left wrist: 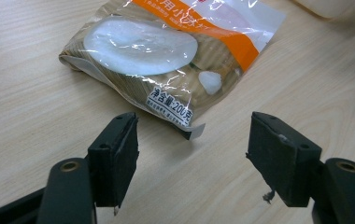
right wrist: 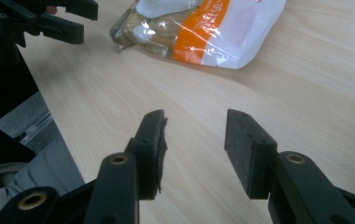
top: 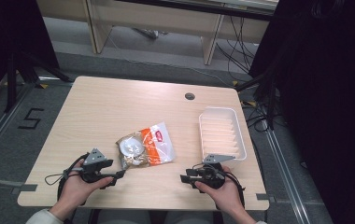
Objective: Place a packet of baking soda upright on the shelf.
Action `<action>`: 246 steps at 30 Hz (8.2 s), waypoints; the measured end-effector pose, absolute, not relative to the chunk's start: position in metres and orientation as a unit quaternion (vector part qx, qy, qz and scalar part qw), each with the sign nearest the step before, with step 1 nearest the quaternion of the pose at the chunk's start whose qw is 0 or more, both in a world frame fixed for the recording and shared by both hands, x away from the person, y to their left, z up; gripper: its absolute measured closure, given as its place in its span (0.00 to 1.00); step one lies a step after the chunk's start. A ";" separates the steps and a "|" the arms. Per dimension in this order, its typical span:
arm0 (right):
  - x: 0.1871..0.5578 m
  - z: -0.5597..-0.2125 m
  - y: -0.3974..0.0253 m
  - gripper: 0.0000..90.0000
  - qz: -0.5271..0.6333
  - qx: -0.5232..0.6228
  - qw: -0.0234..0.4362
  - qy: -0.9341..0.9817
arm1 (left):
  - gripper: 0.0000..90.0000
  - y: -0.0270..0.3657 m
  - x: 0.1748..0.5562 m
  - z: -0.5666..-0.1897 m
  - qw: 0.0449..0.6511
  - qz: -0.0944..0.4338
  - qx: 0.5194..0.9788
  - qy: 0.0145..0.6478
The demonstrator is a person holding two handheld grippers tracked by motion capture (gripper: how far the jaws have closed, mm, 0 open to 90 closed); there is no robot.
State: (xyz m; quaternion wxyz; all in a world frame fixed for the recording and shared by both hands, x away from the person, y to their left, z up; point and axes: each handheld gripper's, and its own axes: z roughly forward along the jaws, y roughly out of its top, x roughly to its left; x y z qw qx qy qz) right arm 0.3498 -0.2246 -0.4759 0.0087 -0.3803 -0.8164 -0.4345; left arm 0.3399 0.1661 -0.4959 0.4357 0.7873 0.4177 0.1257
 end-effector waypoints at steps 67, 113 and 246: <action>0.464 -0.483 -0.154 0.57 -0.333 -0.466 0.012 -0.819 | 0.37 0.161 0.339 -0.499 0.441 0.117 0.789 0.411; 0.458 -0.489 -0.139 0.83 -0.328 -0.427 0.065 -0.840 | 0.38 0.160 0.339 -0.498 0.441 0.112 0.792 0.407; 0.486 -0.237 -0.215 1.00 -0.108 -0.077 -0.047 -0.990 | 0.39 0.163 0.338 -0.495 0.448 0.117 0.787 0.407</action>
